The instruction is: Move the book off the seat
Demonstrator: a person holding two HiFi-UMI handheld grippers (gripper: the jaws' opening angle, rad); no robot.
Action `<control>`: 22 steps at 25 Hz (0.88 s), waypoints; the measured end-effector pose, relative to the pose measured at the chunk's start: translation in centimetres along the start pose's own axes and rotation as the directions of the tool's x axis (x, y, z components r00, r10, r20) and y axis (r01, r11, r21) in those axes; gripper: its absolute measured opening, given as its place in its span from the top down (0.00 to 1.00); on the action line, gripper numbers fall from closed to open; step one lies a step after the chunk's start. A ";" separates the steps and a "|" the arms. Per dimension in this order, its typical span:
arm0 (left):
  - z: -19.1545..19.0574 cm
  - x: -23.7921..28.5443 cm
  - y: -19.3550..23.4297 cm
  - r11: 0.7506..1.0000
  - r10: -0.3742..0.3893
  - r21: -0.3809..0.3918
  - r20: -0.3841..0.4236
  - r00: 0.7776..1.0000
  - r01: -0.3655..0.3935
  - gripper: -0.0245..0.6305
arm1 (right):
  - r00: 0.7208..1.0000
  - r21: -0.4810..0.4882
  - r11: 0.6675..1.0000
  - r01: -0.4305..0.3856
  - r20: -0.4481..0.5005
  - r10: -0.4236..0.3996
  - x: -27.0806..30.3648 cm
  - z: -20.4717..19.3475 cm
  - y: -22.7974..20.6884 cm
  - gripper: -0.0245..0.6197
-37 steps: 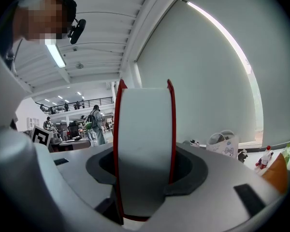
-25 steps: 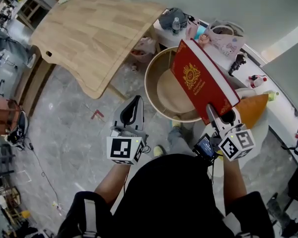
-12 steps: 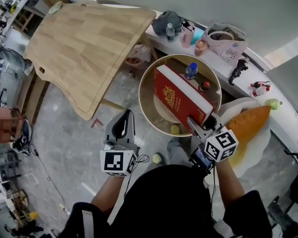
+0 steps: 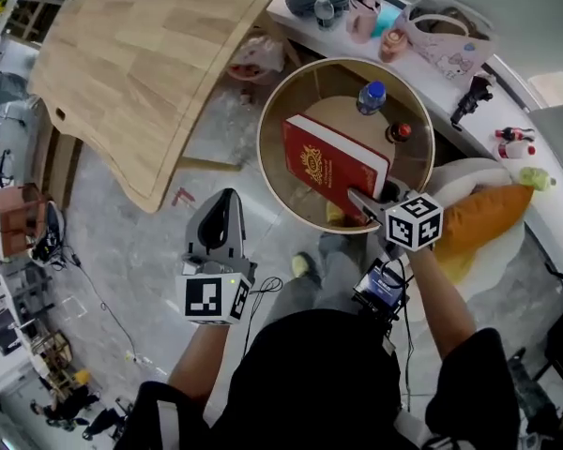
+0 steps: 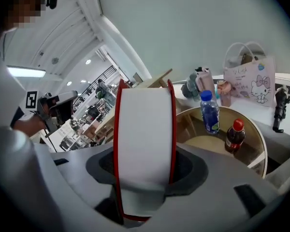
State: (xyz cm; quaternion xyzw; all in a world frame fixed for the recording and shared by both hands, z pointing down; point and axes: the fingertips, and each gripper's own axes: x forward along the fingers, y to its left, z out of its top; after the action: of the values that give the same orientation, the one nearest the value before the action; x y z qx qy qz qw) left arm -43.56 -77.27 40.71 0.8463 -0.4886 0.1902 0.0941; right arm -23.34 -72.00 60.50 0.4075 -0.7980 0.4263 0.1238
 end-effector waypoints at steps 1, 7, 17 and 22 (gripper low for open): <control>-0.4 0.5 0.0 1.000 0.000 -0.005 -0.005 1.000 0.000 0.95 | 1.000 0.002 1.000 -0.009 -0.027 0.009 0.6 -0.6 -0.9 0.59; -3.2 3.0 -0.5 1.000 -0.010 -0.024 -0.051 0.999 0.009 0.95 | 0.982 0.201 0.977 -0.070 -0.159 0.103 4.1 -4.8 -6.5 0.59; -7.3 6.0 -1.7 0.998 -0.046 -0.038 -0.118 0.992 0.041 0.95 | 0.967 0.418 0.898 -0.136 -0.141 0.211 6.6 -8.8 -11.3 0.59; -10.3 7.7 -2.5 0.996 -0.076 -0.060 -0.164 0.984 0.067 0.95 | 0.958 0.508 0.849 -0.147 -0.140 0.249 7.0 -11.9 -14.3 0.56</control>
State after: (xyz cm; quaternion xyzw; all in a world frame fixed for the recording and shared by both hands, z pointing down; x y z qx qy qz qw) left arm -40.28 -78.53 53.38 0.8417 -0.4535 0.2432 0.1639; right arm -18.77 -70.87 79.81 0.2957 -0.6841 0.6648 0.0506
